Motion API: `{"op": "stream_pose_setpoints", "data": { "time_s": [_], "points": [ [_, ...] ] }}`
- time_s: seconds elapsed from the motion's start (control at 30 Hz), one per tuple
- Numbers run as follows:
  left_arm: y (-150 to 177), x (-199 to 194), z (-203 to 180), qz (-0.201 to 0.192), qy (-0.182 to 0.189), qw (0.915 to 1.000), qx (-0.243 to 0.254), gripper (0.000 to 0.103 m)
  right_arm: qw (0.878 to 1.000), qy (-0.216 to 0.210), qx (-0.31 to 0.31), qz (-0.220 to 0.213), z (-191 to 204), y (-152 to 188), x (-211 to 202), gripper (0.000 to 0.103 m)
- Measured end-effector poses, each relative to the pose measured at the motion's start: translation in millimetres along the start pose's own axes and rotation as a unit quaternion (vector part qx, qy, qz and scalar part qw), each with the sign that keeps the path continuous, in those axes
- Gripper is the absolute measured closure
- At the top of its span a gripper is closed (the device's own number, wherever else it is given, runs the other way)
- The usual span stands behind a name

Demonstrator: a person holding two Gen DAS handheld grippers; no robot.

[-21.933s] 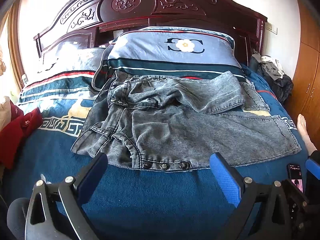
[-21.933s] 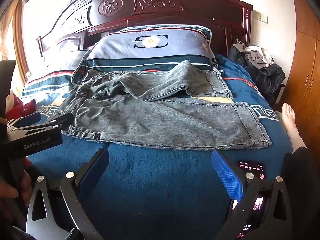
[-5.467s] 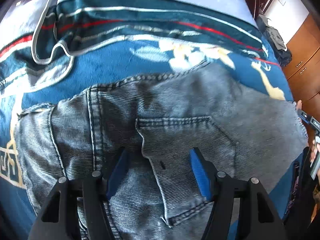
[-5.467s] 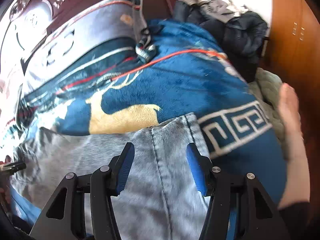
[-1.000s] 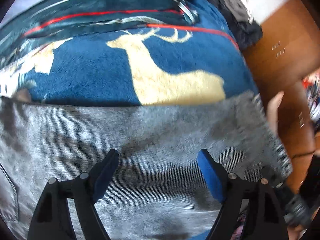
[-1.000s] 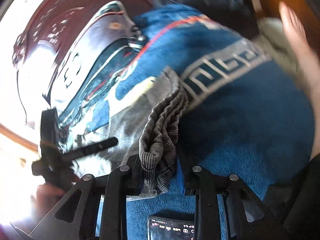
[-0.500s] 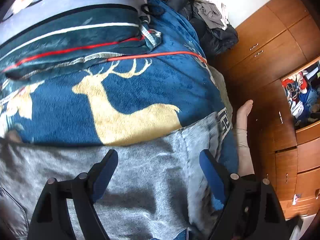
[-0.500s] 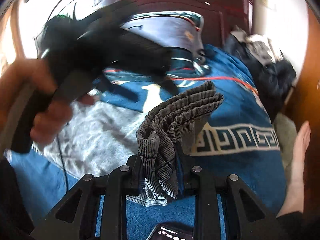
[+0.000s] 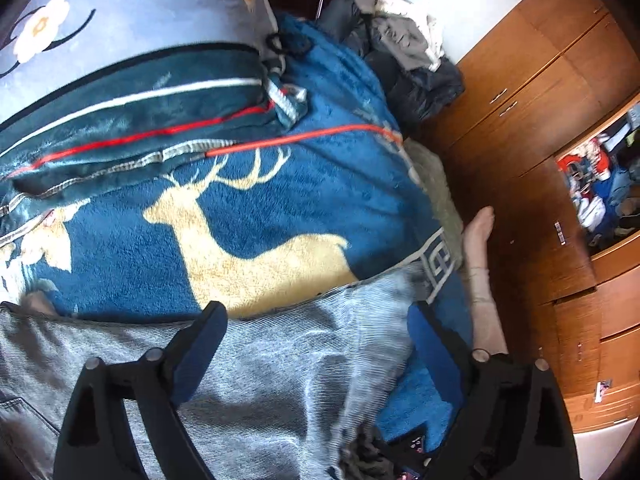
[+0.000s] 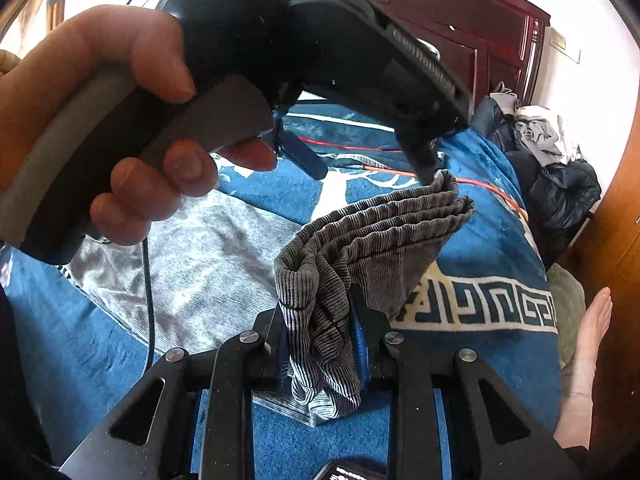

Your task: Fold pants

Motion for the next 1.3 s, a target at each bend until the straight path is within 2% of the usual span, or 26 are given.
{"op": "stream_pose_setpoints", "data": {
  "time_s": [0.1, 0.17, 0.33, 0.43, 0.47, 0.53, 0.57, 0.6, 0.8, 0.93, 1.13, 1.3],
  "points": [
    [-2.6, -10.0, 0.1, -0.009, 0.014, 0.9999, 0.004, 0.009, 1.0, -0.002, -0.004, -0.003, 6.3, -3.7, 2.0, 0.079],
    [-2.8, -11.4, 2.3, -0.007, 0.008, 0.9999, 0.011, 0.009, 1.0, -0.005, -0.008, -0.006, 10.2, -6.9, 4.3, 0.079],
    [5.2, 8.7, 5.4, 0.03, -0.003, 0.9994, 0.015, 0.009, 1.0, -0.011, -0.026, -0.011, 21.0, -10.4, 5.6, 0.079],
    [8.6, 21.7, 2.9, 0.038, -0.009, 0.9991, 0.016, 0.011, 0.999, -0.014, -0.031, -0.012, 22.6, -9.6, 4.5, 0.079],
    [9.0, 24.8, 1.3, 0.039, -0.011, 0.9991, 0.017, 0.015, 0.999, -0.015, -0.03, -0.012, 22.8, -9.1, 4.1, 0.079],
    [10.1, 30.7, -0.9, 0.044, -0.01, 0.9988, 0.017, 0.037, 0.999, -0.017, -0.028, -0.013, 23.7, -8.6, 3.2, 0.079],
    [11.2, 33.2, -1.1, 0.051, -0.007, 0.9986, 0.015, 0.066, 0.999, -0.017, -0.028, -0.014, 23.9, -8.7, 2.5, 0.079],
    [11.9, 34.5, 0.9, 0.056, -0.01, 0.9983, 0.012, 0.083, 0.999, -0.018, -0.028, -0.015, 24.1, -8.9, 1.8, 0.079],
    [12.7, 12.7, 10.9, 0.043, 0.002, 0.9989, 0.016, 0.087, 0.999, -0.027, -0.022, -0.029, 25.4, -13.3, -7.8, 0.079],
    [13.9, -10.6, 28.0, 0.037, 0.006, 0.9993, 0.01, 0.087, 0.998, -0.035, -0.039, -0.042, 41.8, -22.0, -14.9, 0.079],
    [19.8, -36.3, 72.7, 0.028, -0.002, 0.9995, -0.011, 0.087, 0.995, -0.054, -0.069, -0.043, 80.8, -31.2, -11.2, 0.079],
    [27.5, -37.2, 121.1, 0.026, -0.013, 0.9987, -0.043, 0.087, 0.993, -0.071, -0.089, -0.031, 112.8, -35.1, 2.7, 0.079]
  ]
}}
Point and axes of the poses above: each gripper's, at about its wrist camera, not at the fingertips, and x roughly the way its jaws point, z to its left, y to its underside, the point moved 10 cm from there along x, roughly the way its jaws point, and after that the axes turned 8 degrees about -x, right-handed, at the moved point
